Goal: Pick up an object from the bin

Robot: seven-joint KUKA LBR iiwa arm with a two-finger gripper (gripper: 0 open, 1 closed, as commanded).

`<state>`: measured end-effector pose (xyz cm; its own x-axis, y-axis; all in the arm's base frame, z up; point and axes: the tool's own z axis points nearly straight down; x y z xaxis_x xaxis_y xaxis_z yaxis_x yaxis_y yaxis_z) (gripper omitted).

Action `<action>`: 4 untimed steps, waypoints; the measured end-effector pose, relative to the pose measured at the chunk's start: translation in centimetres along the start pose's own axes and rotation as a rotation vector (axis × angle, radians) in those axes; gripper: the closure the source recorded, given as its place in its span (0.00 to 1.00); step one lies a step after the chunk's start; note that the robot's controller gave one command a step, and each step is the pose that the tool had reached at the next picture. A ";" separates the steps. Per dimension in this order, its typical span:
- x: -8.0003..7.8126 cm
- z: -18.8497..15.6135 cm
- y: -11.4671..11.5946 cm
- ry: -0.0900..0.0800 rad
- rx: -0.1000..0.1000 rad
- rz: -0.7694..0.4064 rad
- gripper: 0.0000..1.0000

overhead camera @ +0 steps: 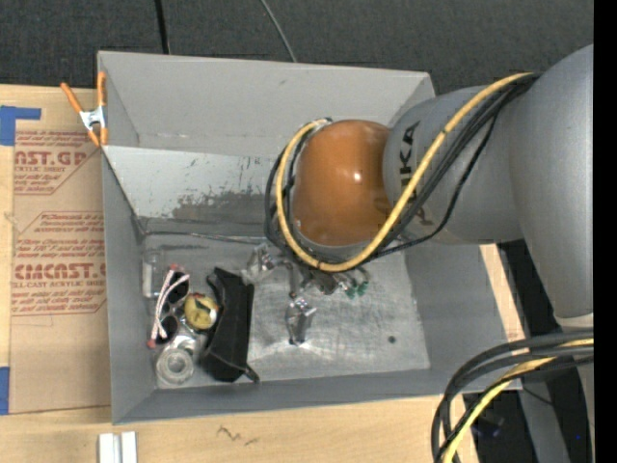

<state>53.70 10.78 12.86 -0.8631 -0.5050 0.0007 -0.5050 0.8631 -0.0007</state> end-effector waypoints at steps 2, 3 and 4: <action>-3.2 2.7 5.8 -0.019 0.005 -0.213 0.00; -3.4 3.8 8.6 -0.006 0.003 -0.161 0.00; -2.5 4.3 12.0 -0.013 0.005 -0.038 1.00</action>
Offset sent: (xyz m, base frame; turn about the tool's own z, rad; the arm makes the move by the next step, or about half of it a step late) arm -0.0074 0.1295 -0.0586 -0.1330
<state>49.79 22.41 8.53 -0.8432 -0.5375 -0.0124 -0.5375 0.8433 -0.0058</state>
